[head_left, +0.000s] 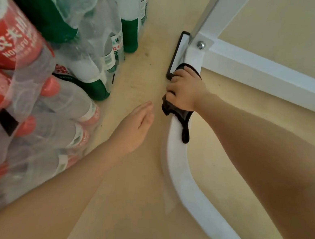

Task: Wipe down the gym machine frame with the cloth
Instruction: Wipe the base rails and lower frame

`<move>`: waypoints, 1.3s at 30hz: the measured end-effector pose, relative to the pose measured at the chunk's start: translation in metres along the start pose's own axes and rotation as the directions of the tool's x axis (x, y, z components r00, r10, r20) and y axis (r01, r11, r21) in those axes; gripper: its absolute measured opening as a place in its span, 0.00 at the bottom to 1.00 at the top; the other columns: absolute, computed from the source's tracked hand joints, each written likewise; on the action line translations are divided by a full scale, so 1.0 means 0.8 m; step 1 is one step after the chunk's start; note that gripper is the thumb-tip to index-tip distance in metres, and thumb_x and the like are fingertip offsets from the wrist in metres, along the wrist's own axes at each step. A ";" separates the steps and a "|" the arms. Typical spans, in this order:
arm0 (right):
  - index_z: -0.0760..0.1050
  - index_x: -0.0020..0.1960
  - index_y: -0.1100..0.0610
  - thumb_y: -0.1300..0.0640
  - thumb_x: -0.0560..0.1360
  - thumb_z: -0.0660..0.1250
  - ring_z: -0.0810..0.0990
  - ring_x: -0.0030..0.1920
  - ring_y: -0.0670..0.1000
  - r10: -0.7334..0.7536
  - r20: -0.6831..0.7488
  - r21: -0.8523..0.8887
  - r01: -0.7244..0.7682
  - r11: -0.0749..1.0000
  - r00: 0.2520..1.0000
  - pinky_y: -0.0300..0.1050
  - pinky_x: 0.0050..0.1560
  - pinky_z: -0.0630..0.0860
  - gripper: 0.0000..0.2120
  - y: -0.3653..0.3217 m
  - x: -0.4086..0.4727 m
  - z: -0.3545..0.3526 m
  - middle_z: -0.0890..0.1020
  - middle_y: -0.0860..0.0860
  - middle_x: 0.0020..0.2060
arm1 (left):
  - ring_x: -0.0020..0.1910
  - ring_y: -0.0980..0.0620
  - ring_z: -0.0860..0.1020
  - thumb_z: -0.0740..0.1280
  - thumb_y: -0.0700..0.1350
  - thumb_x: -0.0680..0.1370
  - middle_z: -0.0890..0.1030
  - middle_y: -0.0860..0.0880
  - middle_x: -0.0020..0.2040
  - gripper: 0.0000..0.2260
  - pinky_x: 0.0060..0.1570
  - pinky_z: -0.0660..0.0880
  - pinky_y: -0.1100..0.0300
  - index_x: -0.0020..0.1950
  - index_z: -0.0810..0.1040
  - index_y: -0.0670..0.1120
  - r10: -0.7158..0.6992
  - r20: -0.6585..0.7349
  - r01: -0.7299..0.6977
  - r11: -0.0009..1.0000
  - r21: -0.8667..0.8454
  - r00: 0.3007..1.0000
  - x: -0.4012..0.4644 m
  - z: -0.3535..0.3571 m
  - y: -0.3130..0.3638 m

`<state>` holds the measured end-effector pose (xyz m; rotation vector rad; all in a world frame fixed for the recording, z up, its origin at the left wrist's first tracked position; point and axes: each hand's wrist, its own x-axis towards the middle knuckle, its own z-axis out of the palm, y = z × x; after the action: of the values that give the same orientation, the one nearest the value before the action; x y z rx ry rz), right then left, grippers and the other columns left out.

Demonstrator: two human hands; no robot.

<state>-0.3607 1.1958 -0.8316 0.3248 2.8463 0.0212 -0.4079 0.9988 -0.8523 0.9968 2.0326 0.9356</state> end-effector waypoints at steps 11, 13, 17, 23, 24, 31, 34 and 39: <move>0.81 0.43 0.56 0.47 0.73 0.59 0.75 0.50 0.56 -0.473 0.144 0.071 0.468 0.881 0.869 0.47 0.68 0.56 0.16 -0.086 -0.136 0.013 0.81 0.51 0.39 | 0.73 0.51 0.59 0.53 0.29 0.75 0.57 0.53 0.75 0.29 0.71 0.57 0.57 0.74 0.60 0.50 0.258 0.277 -0.343 0.882 0.323 0.925 0.032 -0.001 0.037; 0.81 0.45 0.55 0.45 0.74 0.55 0.74 0.52 0.55 -0.402 0.101 0.049 0.399 0.916 0.910 0.45 0.67 0.53 0.20 -0.079 -0.119 0.012 0.82 0.50 0.42 | 0.73 0.50 0.57 0.54 0.32 0.76 0.56 0.54 0.75 0.27 0.71 0.55 0.57 0.73 0.61 0.50 0.263 0.336 -0.390 0.829 0.402 0.904 0.043 0.001 0.043; 0.82 0.42 0.55 0.46 0.71 0.53 0.74 0.55 0.56 -0.265 0.000 0.095 0.264 0.960 0.964 0.47 0.71 0.51 0.21 -0.095 -0.136 0.018 0.82 0.50 0.42 | 0.74 0.50 0.53 0.53 0.36 0.79 0.53 0.53 0.76 0.25 0.71 0.54 0.55 0.74 0.58 0.50 0.256 0.385 -0.441 0.719 0.538 0.887 0.047 -0.002 0.045; 0.83 0.45 0.51 0.50 0.66 0.69 0.73 0.65 0.53 -0.369 0.016 0.044 0.368 0.929 0.929 0.53 0.69 0.63 0.10 -0.131 -0.258 0.054 0.82 0.47 0.51 | 0.74 0.50 0.51 0.54 0.45 0.80 0.47 0.51 0.77 0.24 0.71 0.53 0.54 0.75 0.53 0.48 0.176 0.347 -0.351 0.760 0.547 0.921 0.027 0.012 0.053; 0.82 0.51 0.51 0.50 0.66 0.69 0.71 0.67 0.52 -0.340 0.020 -0.006 0.340 0.940 0.940 0.53 0.68 0.65 0.14 -0.133 -0.268 0.058 0.80 0.47 0.57 | 0.75 0.50 0.51 0.55 0.48 0.80 0.47 0.50 0.77 0.25 0.71 0.53 0.54 0.75 0.53 0.47 0.163 0.335 -0.335 0.762 0.555 0.928 0.024 0.016 0.054; 0.62 0.72 0.58 0.59 0.71 0.66 0.66 0.70 0.53 0.320 -0.159 -0.010 -0.326 0.945 0.934 0.48 0.69 0.62 0.31 -0.201 -0.235 0.069 0.65 0.52 0.72 | 0.75 0.49 0.50 0.55 0.42 0.80 0.54 0.45 0.76 0.20 0.72 0.49 0.57 0.72 0.62 0.41 0.205 0.253 -0.292 0.876 0.384 0.946 0.010 0.018 0.052; 0.61 0.73 0.59 0.57 0.72 0.67 0.67 0.70 0.54 0.558 -0.155 0.062 -0.555 0.829 0.816 0.49 0.67 0.66 0.31 -0.217 -0.232 0.066 0.66 0.53 0.71 | 0.75 0.48 0.52 0.55 0.40 0.80 0.55 0.44 0.76 0.19 0.71 0.51 0.57 0.71 0.64 0.40 0.230 0.251 -0.317 0.860 0.399 0.940 -0.010 0.022 0.047; 0.66 0.70 0.63 0.47 0.68 0.73 0.74 0.63 0.60 0.730 -0.003 0.308 -0.694 0.651 0.683 0.53 0.62 0.69 0.36 -0.208 -0.310 0.079 0.75 0.60 0.62 | 0.75 0.46 0.48 0.56 0.47 0.80 0.49 0.42 0.76 0.23 0.72 0.49 0.53 0.73 0.58 0.41 0.214 0.311 -0.349 0.797 0.492 0.926 -0.040 0.041 0.052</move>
<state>-0.1480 0.9773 -0.8331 1.5514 2.6211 -0.2215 -0.3517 1.0002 -0.8270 1.6745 2.0042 0.3352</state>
